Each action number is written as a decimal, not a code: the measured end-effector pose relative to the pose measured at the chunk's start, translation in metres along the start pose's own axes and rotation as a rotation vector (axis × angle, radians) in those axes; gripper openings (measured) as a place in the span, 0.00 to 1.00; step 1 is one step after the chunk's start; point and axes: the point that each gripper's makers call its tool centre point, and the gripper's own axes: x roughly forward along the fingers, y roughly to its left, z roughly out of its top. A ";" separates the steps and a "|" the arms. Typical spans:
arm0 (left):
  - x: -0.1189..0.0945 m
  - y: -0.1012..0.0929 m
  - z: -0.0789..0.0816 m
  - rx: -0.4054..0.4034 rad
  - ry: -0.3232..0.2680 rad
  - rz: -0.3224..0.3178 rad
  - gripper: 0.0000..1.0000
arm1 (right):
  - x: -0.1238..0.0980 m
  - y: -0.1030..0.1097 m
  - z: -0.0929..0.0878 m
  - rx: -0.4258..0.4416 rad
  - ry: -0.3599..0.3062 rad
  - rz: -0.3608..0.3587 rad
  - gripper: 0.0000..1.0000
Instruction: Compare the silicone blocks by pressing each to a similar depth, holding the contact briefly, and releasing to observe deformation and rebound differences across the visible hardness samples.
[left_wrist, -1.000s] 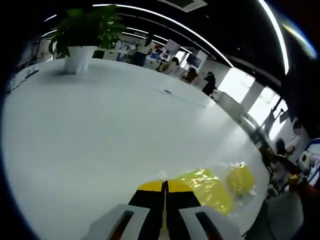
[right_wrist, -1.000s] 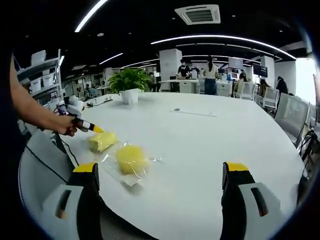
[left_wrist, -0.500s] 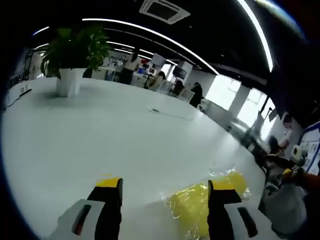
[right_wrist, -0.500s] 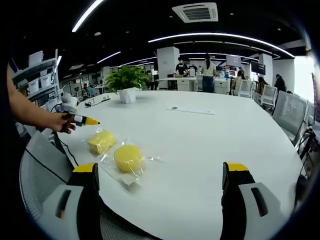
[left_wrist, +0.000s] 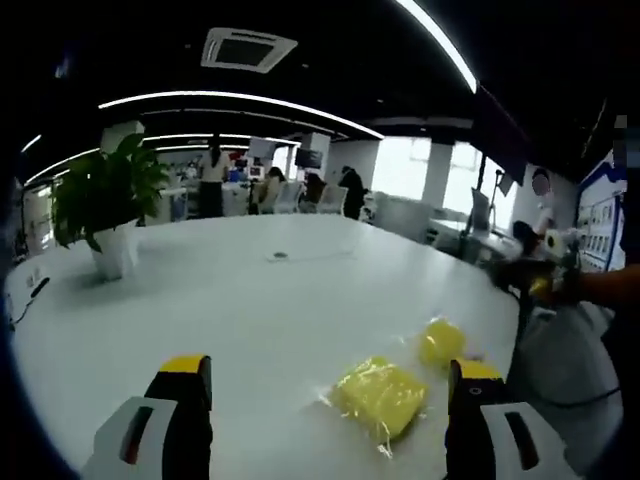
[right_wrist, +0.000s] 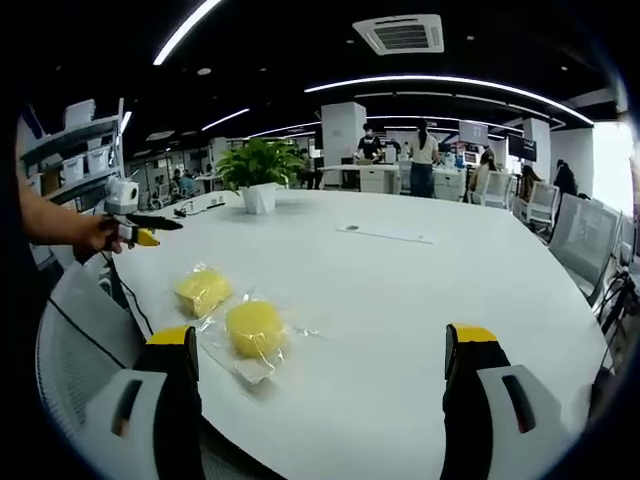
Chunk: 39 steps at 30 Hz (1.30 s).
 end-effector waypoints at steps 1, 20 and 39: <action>-0.005 -0.004 0.001 -0.005 -0.008 -0.009 1.00 | 0.000 0.000 -0.001 -0.006 0.002 -0.002 0.97; -0.044 -0.008 -0.023 -0.036 0.021 0.027 1.00 | 0.008 0.001 -0.015 0.004 0.050 0.011 0.96; -0.047 0.007 -0.041 -0.057 0.029 0.037 1.00 | 0.005 0.013 -0.024 0.013 0.072 0.040 0.96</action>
